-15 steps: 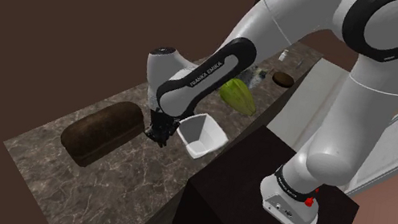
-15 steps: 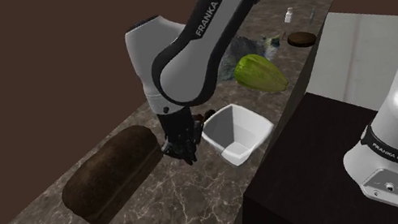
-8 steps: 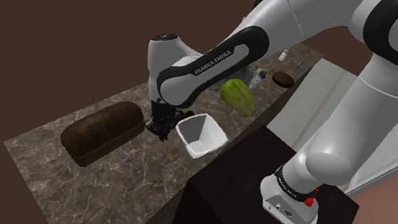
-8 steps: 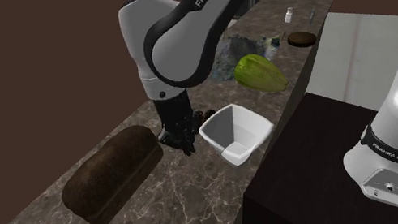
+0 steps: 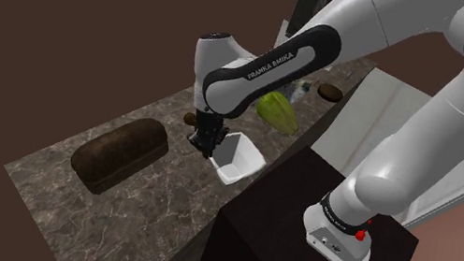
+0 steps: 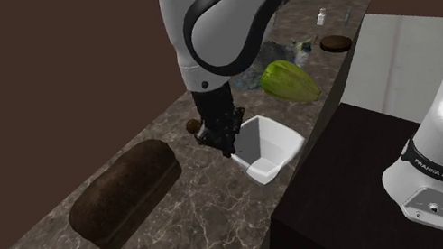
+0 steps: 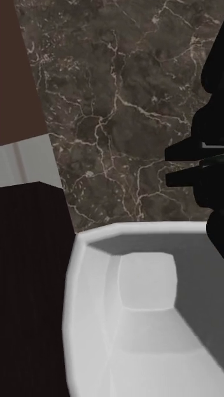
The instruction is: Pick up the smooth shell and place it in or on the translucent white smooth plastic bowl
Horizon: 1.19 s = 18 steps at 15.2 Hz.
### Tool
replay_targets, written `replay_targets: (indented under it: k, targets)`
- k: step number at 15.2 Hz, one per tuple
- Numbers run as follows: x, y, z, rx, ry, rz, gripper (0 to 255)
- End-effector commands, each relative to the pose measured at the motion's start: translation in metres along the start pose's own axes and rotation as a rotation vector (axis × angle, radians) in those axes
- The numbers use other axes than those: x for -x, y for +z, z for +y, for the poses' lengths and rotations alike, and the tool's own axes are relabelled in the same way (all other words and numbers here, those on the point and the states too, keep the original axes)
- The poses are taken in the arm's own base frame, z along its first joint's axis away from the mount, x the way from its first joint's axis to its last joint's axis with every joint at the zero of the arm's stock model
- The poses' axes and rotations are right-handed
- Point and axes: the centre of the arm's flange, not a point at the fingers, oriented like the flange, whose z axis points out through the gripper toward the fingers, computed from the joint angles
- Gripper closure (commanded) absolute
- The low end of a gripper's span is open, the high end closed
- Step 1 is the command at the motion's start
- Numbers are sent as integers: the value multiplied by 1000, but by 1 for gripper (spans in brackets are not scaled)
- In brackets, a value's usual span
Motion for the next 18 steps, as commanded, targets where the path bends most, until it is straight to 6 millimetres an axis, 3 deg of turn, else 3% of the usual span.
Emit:
replay_targets:
  k: [1, 9, 18]
  targets:
    - [7, 0, 27, -1, -1, 0, 255]
    - [38, 0, 130, -1, -1, 0, 255]
    - [28, 47, 132, -1, -1, 0, 255]
